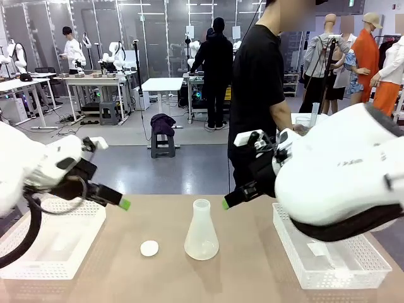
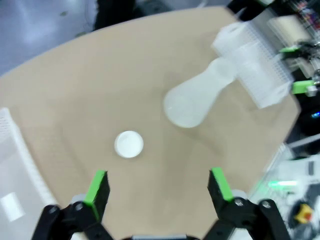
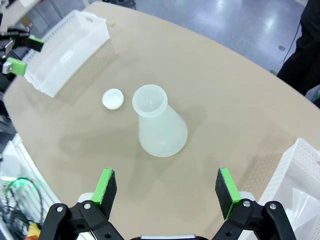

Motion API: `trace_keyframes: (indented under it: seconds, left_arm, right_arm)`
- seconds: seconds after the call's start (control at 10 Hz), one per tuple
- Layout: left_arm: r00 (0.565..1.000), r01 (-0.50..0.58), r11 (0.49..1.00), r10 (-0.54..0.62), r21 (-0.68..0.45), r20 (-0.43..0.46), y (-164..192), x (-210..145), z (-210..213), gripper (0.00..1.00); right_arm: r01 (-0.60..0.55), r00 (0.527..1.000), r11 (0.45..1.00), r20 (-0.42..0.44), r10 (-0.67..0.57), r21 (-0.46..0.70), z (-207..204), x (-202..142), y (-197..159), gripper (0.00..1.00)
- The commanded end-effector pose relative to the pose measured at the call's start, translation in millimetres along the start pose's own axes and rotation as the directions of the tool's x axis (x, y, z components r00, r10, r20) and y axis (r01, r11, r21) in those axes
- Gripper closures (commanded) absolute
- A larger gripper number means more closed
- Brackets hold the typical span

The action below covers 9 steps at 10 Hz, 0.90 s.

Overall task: Prepare the solutions needed for the experiment.
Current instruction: Pick up the Plastic Funnel and insert it into the Big flask.

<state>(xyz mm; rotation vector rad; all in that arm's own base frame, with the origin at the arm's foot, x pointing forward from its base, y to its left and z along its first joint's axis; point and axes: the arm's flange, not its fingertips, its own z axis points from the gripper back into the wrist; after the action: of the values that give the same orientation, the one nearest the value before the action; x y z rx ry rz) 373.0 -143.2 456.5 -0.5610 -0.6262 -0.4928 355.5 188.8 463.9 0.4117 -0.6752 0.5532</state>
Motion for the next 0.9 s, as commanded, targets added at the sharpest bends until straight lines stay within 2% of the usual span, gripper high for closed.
trace_keyframes:
  seconds: [0.0, 0.1, 0.3, 0.4, 0.6, 0.7, 0.8]
  left_arm:
    - [0.99, -0.119, 0.973, 0.131, -0.197, 0.047, 32, -3, 22, 0.0]
    - [0.977, -0.169, 0.943, 0.198, -0.287, 0.076, 40, -2, 29, 0.0]
    - [0.947, -0.261, 0.863, 0.316, -0.432, 0.06, 50, -1, 33, 0.0]
    - [0.941, -0.262, 0.836, 0.331, -0.483, 0.063, 52, -2, 32, 0.0]
    - [0.909, -0.307, 0.744, 0.414, -0.593, 0.049, 55, -4, 32, 0.0]
    - [0.894, -0.326, 0.733, 0.445, -0.597, 0.058, 52, -3, 28, 0.0]
    - [0.895, -0.319, 0.731, 0.442, -0.603, 0.062, 49, -3, 25, 0.0]
  right_arm:
    - [0.192, 0.981, 0.974, -0.042, -0.188, 0.123, 4, 4, -24, 0.0]
    - [0.265, 0.964, 0.942, -0.03, -0.265, 0.207, 8, 8, -30, 0.0]
    - [0.437, 0.89, 0.814, -0.052, -0.454, 0.383, 15, 14, -44, 0.0]
    - [0.489, 0.852, 0.746, -0.064, -0.52, 0.451, 18, 14, -51, 0.0]
    - [0.53, 0.809, 0.656, -0.089, -0.581, 0.538, 18, 10, -56, 0.0]
    - [0.565, 0.778, 0.614, -0.109, -0.618, 0.551, 16, 8, -59, 0.0]
    - [0.56, 0.781, 0.619, -0.103, -0.615, 0.55, 14, 7, -60, 0.0]
